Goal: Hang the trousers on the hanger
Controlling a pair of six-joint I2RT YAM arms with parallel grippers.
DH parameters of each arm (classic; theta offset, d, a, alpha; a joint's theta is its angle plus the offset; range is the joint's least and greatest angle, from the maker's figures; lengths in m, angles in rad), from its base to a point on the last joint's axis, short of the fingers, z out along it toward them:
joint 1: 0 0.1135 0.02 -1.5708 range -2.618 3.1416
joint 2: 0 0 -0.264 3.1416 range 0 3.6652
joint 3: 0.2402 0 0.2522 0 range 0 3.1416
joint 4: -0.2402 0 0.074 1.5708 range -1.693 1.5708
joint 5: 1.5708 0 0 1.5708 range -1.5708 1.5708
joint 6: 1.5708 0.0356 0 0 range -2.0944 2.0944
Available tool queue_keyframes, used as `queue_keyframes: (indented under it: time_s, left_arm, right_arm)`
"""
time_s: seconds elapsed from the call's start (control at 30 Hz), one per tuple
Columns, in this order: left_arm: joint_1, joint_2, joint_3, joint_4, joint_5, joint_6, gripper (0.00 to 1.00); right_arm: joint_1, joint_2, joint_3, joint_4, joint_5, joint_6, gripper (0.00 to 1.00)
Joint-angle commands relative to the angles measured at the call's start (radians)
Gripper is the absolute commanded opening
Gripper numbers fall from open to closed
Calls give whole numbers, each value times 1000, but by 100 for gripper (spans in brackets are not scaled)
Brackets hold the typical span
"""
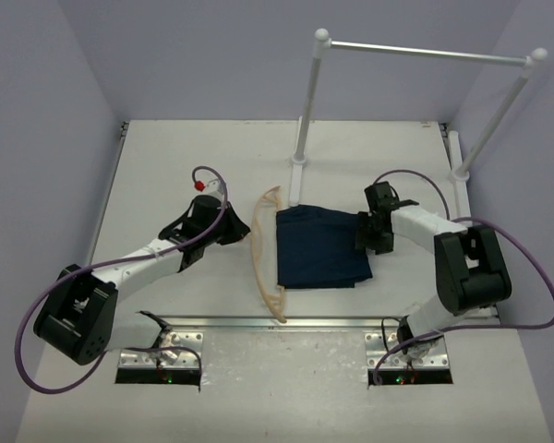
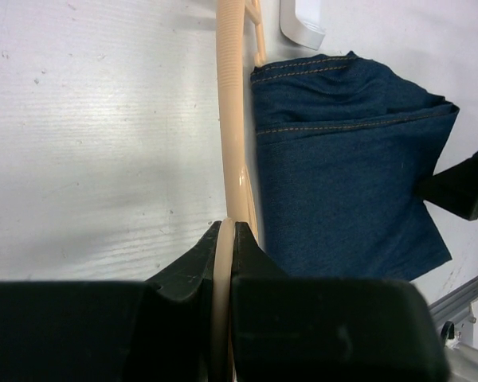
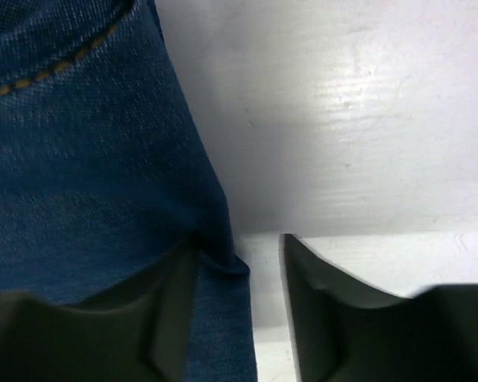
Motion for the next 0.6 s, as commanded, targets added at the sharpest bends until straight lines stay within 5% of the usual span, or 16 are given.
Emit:
queue_keyframes:
  time_s: [0.0,0.13,0.27,0.57]
  left_arm:
    - [8,-18,5,-78,44,48,0]
    - [-10,-25,42,-79,86,-8,0]
    - [-77,-40,100,-93,47,-76,0]
    - [-207,22,251,-129,-71,-179,0]
  right_arm:
    - [49,-183,48,-101,76,27,62]
    - [159,-275,176,-233,220,45,80]
    - [331,-317,210,-251,207,68,99]
    - [617,-488,-116,185,-158,252,99]
